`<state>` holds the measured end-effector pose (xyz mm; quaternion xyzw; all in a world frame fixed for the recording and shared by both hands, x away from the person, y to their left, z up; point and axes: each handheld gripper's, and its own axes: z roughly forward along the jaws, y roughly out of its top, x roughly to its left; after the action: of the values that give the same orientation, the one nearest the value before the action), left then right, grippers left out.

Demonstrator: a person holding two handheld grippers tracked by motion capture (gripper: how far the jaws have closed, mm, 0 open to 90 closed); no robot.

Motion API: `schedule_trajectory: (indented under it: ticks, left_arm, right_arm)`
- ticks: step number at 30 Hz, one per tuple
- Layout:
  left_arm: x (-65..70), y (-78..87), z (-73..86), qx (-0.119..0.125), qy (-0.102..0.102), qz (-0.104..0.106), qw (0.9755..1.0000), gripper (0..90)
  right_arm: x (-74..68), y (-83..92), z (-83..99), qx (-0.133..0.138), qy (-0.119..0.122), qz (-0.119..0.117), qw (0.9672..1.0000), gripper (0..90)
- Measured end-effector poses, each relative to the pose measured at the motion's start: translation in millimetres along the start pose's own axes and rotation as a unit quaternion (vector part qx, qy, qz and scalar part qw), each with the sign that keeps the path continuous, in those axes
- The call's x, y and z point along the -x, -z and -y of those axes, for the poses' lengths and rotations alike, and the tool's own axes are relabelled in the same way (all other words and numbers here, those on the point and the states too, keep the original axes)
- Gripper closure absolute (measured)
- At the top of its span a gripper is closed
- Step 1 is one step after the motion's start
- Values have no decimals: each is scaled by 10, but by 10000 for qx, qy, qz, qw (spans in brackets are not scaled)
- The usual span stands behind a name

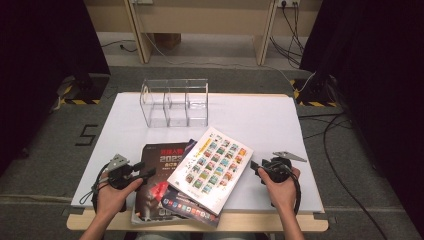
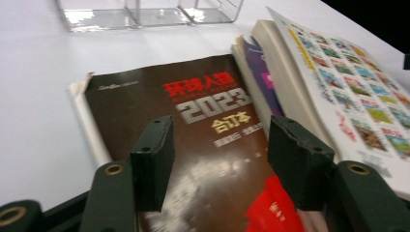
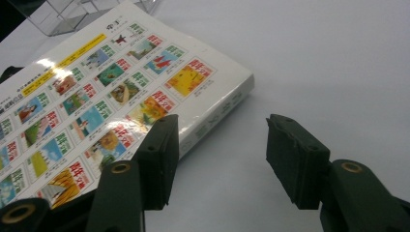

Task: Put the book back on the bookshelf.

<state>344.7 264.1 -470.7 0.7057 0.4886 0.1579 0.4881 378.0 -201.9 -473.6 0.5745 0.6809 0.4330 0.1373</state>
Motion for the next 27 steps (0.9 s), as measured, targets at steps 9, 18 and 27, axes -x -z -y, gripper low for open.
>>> schedule_trajectory:
  ticks: [9, 18, 27]
  left_arm:
    - [325, -191, -299, -292, -275, 418, 9983, 490]
    - [537, -389, -331, -764, -482, 750, 9931, 539]
    - [548, -529, -254, -1196, -528, 626, 9894, 593]
  right_arm:
    - [-105, -83, -66, -103, -48, -8, 9999, 458]
    - [-53, -163, -201, -162, -250, -89, 9995, 453]
    - [70, -365, -388, -390, -541, -185, 9976, 439]
